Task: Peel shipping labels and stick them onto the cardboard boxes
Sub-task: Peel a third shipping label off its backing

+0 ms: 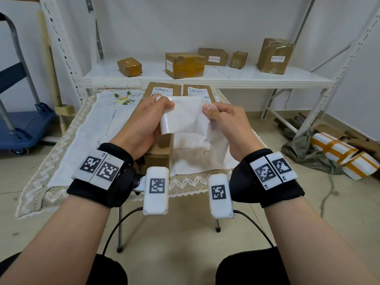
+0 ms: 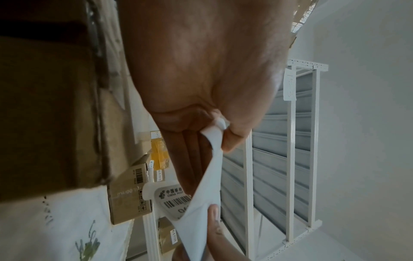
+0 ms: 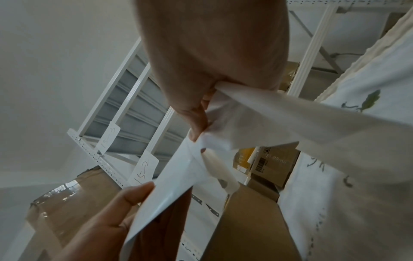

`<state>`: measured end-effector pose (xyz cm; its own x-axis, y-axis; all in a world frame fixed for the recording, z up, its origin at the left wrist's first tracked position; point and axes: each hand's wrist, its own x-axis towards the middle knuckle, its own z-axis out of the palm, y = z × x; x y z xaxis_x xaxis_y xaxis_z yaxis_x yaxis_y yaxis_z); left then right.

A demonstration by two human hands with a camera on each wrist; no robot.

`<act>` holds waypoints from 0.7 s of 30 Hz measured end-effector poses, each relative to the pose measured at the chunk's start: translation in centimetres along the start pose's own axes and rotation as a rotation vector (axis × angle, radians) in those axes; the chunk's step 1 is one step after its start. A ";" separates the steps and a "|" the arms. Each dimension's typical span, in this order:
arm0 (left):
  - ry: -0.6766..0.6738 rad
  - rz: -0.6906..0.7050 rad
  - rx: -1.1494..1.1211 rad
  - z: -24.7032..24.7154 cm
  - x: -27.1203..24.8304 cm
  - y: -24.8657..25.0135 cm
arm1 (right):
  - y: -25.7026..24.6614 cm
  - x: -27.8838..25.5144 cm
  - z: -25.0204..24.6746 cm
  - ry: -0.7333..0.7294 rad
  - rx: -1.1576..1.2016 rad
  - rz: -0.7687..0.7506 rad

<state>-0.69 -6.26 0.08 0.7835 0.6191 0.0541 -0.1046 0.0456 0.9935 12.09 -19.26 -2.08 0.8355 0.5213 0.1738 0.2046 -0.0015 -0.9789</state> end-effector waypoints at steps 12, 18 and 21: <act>-0.005 -0.018 -0.074 -0.2 -0.1 0.4 | -0.2 -0.1 -0.2 0.013 0.032 0.017; 0.052 -0.052 -0.109 -1.1 -0.1 0.7 | -1.2 -1.0 -0.3 -0.177 0.100 0.016; 0.056 -0.059 -0.077 -1.6 0.1 0.7 | -1.6 -1.2 -0.3 -0.282 0.063 0.077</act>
<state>-1.63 -4.90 0.65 0.7542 0.6565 -0.0116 -0.1079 0.1414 0.9840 10.93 -20.17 -0.72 0.6708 0.7383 0.0701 0.1067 -0.0025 -0.9943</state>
